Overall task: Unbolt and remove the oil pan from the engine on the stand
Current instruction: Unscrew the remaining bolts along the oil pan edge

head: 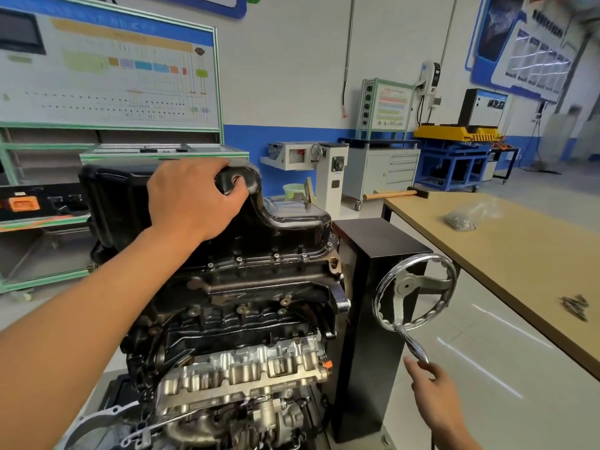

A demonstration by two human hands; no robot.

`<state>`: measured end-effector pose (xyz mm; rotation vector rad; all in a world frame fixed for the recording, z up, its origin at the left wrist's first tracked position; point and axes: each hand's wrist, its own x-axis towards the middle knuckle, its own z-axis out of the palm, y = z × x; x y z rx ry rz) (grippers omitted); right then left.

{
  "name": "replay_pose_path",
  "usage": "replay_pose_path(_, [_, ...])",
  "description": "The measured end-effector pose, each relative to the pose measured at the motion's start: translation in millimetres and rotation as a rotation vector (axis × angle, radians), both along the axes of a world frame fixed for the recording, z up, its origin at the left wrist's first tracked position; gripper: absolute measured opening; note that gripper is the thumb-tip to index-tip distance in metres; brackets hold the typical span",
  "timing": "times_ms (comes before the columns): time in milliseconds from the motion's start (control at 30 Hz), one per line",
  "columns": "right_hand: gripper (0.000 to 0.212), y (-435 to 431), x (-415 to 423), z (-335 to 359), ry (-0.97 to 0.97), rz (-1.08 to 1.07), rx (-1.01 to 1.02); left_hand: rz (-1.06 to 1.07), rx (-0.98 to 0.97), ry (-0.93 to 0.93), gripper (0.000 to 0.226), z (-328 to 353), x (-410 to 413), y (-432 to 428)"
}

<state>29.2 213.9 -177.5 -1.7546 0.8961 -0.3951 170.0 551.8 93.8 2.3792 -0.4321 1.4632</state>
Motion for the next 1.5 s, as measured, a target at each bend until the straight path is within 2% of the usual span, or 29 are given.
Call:
replay_pose_path(133, [0.052,18,-1,2,0.079,0.049,0.004,-0.025,-0.017,0.009,0.037,2,-9,-2])
replay_pose_path(267, [0.065,33,11,10,-0.046,0.034,0.113,-0.037,-0.001,0.019,0.038,4,-15,2])
replay_pose_path(367, [0.049,37,14,21,-0.112,0.005,0.189,-0.024,0.017,0.053,0.037,5,-17,2])
replay_pose_path(433, [0.037,34,14,22,-0.108,0.002,0.165,-0.008,0.039,0.083,0.039,10,-15,5])
replay_pose_path(500, [0.032,29,11,24,-0.116,-0.044,0.049,0.012,0.077,0.174,0.045,20,-7,11])
replay_pose_path(600, [0.022,15,5,30,-0.127,-0.100,-0.352,0.053,0.166,0.364,0.055,35,8,20])
replay_pose_path(667, [0.029,5,2,32,0.021,-0.061,-0.522,0.120,0.266,0.411,0.060,35,12,18])
replay_pose_path(733, [0.038,-2,6,32,0.194,0.041,-0.582,0.166,0.311,0.419,0.065,34,14,15])
replay_pose_path(800, [0.036,-3,11,35,0.205,0.148,-0.535,0.184,0.339,0.442,0.069,35,13,14])
replay_pose_path(967, [0.054,12,19,72,-0.060,0.269,-0.465,0.194,0.347,0.455,0.072,33,8,15])
replay_pose_path(1067, [0.048,-1,33,113,-0.256,0.104,-0.253,0.203,0.342,0.450,0.074,30,3,15])
replay_pose_path(1133, [0.045,-26,40,135,-0.307,-0.030,-0.187,0.199,0.337,0.424,0.074,26,1,16])
replay_pose_path(1233, [0.049,-65,40,135,-0.233,-0.150,-0.362,0.186,0.322,0.380,0.073,22,-2,17])
replay_pose_path(1333, [0.047,-89,35,109,-0.059,-0.166,-0.457,0.188,0.315,0.362,0.072,20,-5,15])
replay_pose_path(1433, [0.038,-77,31,59,0.237,0.025,-0.554,0.184,0.301,0.311,0.072,15,-9,15])
replay_pose_path(1500, [0.041,-38,39,26,0.193,0.122,-0.590,0.185,0.292,0.250,0.072,10,-13,16])
